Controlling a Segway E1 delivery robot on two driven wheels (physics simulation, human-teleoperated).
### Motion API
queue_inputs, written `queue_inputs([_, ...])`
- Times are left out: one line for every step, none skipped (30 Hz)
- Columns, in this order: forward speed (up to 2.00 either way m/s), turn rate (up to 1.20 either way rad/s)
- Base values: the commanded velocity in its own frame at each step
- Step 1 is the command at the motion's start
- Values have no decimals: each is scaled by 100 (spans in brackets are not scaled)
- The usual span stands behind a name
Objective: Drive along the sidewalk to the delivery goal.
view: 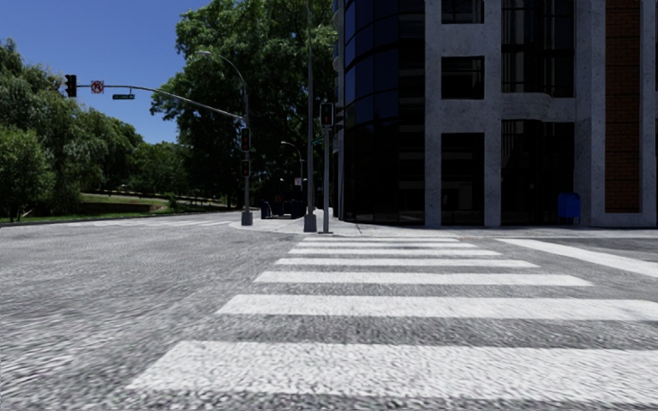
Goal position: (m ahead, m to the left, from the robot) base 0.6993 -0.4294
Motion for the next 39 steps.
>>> queue_inputs([128, 0])
queue_inputs([128, 0])
queue_inputs([128, 0])
queue_inputs([128, 0])
queue_inputs([128, 0])
queue_inputs([128, 0])
queue_inputs([128, 0])
queue_inputs([128, 0])
queue_inputs([119, 0])
queue_inputs([108, 0])
queue_inputs([108, 0])
queue_inputs([100, 0])
queue_inputs([84, 0])
queue_inputs([73, 0])
queue_inputs([73, 0])
queue_inputs([64, 0])
queue_inputs([53, 0])
queue_inputs([37, 0])
queue_inputs([37, 0])
queue_inputs([19, 0])
queue_inputs([0, 0])
queue_inputs([0, 0])
queue_inputs([0, 0])
queue_inputs([0, 0])
queue_inputs([0, 0])
queue_inputs([0, 0])
queue_inputs([0, 0])
queue_inputs([0, 0])
queue_inputs([0, 0])
queue_inputs([0, 0])
queue_inputs([0, 0])
queue_inputs([0, 0])
queue_inputs([0, 0])
queue_inputs([0, 0])
queue_inputs([0, 0])
queue_inputs([0, 0])
queue_inputs([0, 0])
queue_inputs([0, 0])
queue_inputs([0, 0])
